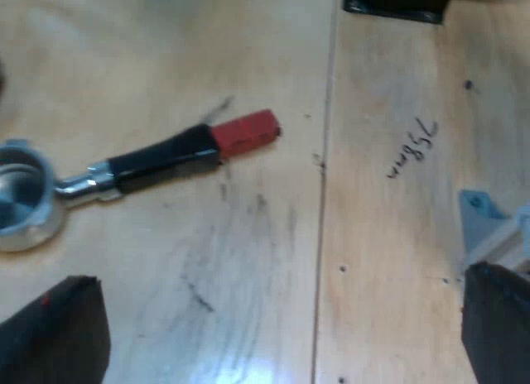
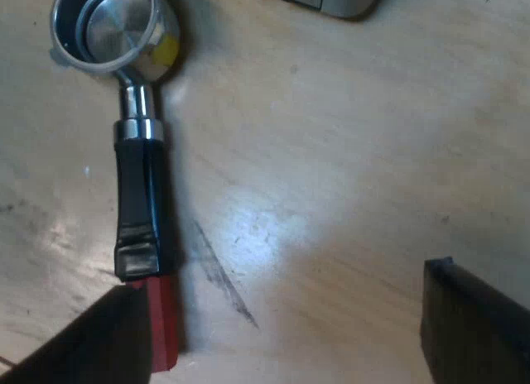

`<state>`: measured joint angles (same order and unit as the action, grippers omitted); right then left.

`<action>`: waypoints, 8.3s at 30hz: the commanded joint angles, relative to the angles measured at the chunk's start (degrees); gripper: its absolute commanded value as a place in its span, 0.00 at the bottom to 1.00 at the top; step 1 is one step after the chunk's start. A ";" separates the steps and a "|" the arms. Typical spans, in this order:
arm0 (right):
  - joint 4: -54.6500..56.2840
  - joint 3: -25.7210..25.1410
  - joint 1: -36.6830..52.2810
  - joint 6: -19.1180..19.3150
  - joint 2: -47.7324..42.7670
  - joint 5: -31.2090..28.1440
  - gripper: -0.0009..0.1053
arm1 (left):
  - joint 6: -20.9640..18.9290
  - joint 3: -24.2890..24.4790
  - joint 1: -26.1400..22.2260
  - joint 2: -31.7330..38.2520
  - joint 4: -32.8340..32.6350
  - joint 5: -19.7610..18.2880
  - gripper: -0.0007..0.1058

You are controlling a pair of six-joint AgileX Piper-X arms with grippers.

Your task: Put the handle in the coffee machine

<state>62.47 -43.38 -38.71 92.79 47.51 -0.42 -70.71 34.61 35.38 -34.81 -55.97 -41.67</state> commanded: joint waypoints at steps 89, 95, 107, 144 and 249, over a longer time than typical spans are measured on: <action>-56.44 2.50 -23.93 -31.33 45.37 8.54 0.01 | -1.38 0.36 -3.57 -2.80 -2.91 9.70 0.83; -50.67 2.21 -23.93 -31.07 41.41 7.13 0.01 | -1.38 0.36 -3.57 -2.80 -2.91 9.70 0.83; -35.99 2.09 -23.93 -26.88 23.85 -1.48 0.01 | -1.23 0.36 -3.57 -1.32 -4.50 9.76 0.83; -16.74 -9.13 -22.65 -16.47 18.18 -11.94 0.84 | -5.51 0.36 -3.57 14.52 -9.44 12.41 0.83; -6.88 -17.80 -9.58 -11.25 30.01 8.28 0.01 | 3.71 -4.36 -3.57 -4.82 8.93 13.57 0.83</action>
<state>55.57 -60.26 -48.25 82.06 78.94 5.80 -66.95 30.12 31.96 -39.88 -47.37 -27.66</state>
